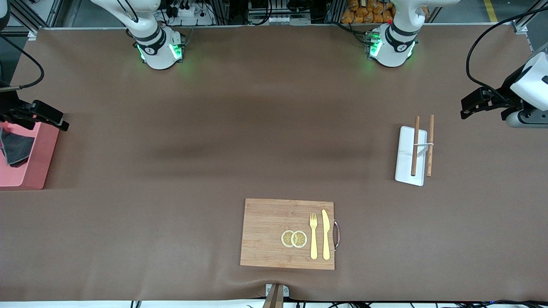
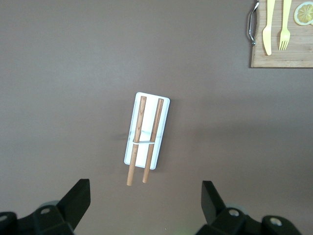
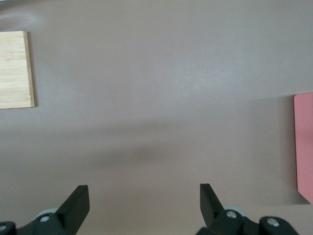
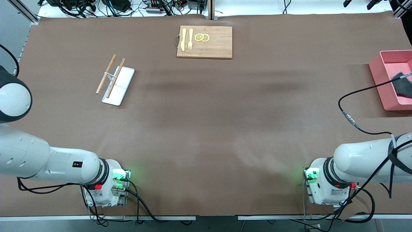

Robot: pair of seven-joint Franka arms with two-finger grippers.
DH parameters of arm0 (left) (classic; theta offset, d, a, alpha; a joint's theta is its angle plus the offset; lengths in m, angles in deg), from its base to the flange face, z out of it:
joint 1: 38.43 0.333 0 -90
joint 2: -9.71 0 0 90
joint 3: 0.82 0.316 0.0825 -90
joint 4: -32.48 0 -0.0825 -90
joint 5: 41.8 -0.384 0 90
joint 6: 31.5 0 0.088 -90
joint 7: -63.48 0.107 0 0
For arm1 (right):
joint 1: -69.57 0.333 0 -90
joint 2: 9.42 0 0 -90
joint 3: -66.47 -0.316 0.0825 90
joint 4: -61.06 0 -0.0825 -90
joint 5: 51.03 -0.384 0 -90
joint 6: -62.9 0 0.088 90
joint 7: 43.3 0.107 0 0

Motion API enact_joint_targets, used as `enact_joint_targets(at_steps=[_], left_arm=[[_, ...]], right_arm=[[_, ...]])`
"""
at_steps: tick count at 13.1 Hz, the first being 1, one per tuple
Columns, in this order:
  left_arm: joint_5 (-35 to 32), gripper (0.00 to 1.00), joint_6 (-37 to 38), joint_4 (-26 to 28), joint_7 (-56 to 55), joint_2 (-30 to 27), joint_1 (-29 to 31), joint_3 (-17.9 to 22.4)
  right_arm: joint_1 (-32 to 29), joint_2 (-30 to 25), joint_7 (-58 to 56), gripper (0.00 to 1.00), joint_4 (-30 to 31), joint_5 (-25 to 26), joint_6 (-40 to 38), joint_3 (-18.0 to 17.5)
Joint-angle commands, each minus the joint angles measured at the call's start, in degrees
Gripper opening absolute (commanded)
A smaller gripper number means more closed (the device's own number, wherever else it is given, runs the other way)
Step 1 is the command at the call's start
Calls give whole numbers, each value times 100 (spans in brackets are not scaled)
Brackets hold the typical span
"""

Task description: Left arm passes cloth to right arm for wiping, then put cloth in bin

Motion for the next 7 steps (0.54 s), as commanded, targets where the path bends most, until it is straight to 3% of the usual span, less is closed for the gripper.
enact_joint_targets(at_steps=[1, 3, 7], left_arm=[[13, 100, 55, -37, 61, -122, 43, -14], [13, 100, 81, -37, 70, -122, -1, -23], [57, 100, 125, -37, 79, -131, -1, -75]], right_arm=[[414, -78, 61, 100, -343, 504, -69, 172], [879, -69, 0, 100, -397, 667, -52, 672], [934, -51, 17, 100, -362, 657, -79, 727]])
